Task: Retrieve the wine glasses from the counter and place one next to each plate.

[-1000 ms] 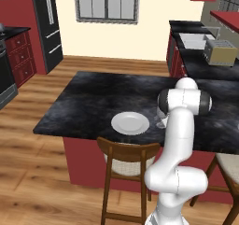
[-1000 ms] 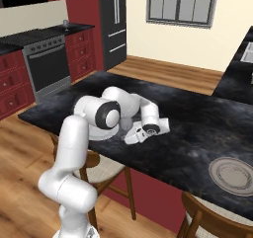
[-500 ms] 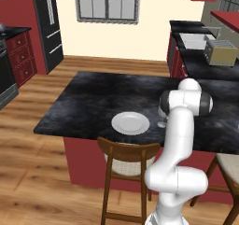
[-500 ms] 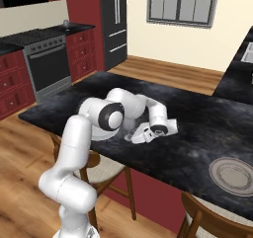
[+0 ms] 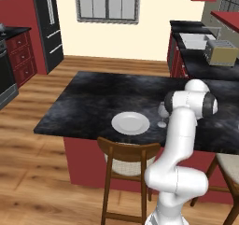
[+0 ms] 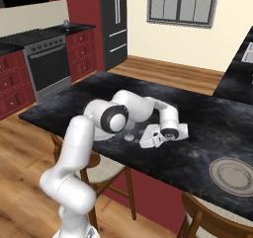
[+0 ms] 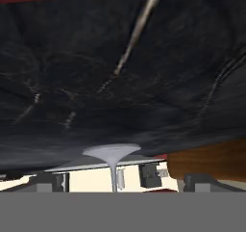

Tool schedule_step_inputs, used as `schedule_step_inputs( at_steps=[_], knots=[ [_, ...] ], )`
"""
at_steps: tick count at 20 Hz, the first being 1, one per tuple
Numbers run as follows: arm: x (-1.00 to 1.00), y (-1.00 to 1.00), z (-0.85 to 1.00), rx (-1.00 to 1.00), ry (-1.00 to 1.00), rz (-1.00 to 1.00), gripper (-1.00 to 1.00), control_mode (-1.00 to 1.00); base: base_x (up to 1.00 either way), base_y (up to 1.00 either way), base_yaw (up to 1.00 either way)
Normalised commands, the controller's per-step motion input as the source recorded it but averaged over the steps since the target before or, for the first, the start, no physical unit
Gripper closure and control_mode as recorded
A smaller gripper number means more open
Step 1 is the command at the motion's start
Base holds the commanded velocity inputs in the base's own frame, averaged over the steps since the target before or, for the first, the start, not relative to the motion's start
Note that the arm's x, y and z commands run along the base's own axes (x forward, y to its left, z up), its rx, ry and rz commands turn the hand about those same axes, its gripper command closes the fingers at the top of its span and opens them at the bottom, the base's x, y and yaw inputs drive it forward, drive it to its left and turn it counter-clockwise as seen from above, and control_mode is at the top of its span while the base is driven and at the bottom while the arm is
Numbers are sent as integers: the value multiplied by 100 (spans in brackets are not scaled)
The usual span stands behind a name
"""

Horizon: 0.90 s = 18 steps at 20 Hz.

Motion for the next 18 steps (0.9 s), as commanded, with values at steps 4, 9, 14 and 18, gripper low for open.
schedule_step_inputs(
  at_steps=[4, 9, 14, 18],
  knots=[
    [-95, 2, 97, -3, -25, -11, -100, -100, 0, 0, 0],
    [-68, 36, 100, -15, -25, -11, -100, -100, 0, 0, 0],
    [-29, 76, 100, -19, -18, -9, -100, -100, 0, 0, 0],
    [-22, 64, 100, -9, -4, -3, -100, -100, 0, 0, 0]
  ],
)
